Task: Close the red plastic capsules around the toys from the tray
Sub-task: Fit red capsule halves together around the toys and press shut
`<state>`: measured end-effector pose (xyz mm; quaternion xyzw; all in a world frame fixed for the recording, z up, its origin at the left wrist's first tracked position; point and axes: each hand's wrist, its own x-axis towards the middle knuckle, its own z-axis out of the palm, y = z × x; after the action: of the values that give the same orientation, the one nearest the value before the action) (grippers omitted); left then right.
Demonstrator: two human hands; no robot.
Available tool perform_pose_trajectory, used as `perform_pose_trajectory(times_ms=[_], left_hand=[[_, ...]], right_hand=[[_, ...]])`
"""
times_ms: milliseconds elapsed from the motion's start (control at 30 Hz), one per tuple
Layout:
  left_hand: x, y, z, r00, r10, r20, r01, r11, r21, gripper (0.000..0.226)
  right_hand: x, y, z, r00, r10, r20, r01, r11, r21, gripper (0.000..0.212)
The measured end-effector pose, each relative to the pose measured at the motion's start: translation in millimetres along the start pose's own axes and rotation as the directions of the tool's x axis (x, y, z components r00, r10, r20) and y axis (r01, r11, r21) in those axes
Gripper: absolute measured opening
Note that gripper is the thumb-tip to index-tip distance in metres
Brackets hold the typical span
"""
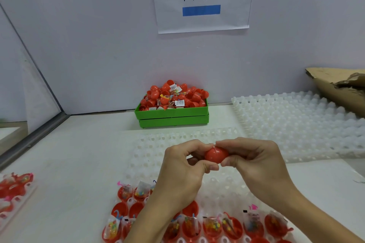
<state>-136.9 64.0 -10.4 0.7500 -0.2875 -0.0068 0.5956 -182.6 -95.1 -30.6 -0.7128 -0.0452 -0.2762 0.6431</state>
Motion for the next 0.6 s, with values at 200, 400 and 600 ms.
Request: perform_pose_trajectory(times_ms=[200,400,600], left_hand=[[0.2,-1.7,-0.3,0.999,0.024,-0.024,-0.023,0.998,0.052,0.028],[0.2,-4.1,1.9,0.998,0.030,-0.055,-0.023,0.992,0.122,0.029],[-1.0,-3.8,2.3,0.997,0.058,-0.059,-0.049,0.987,0.151,0.024]], right_hand=[[0.7,-5.8,-0.9,0.995,0.092,0.045,-0.091,0.995,-0.037,0.048],[-1.4,-6.4,-0.6,0.998,0.050,0.038,-0.044,0.990,-0.137,0.059],[-1.7,-2.4,1.7,0.999,0.033,0.026,-0.028,0.988,-0.155,0.063]])
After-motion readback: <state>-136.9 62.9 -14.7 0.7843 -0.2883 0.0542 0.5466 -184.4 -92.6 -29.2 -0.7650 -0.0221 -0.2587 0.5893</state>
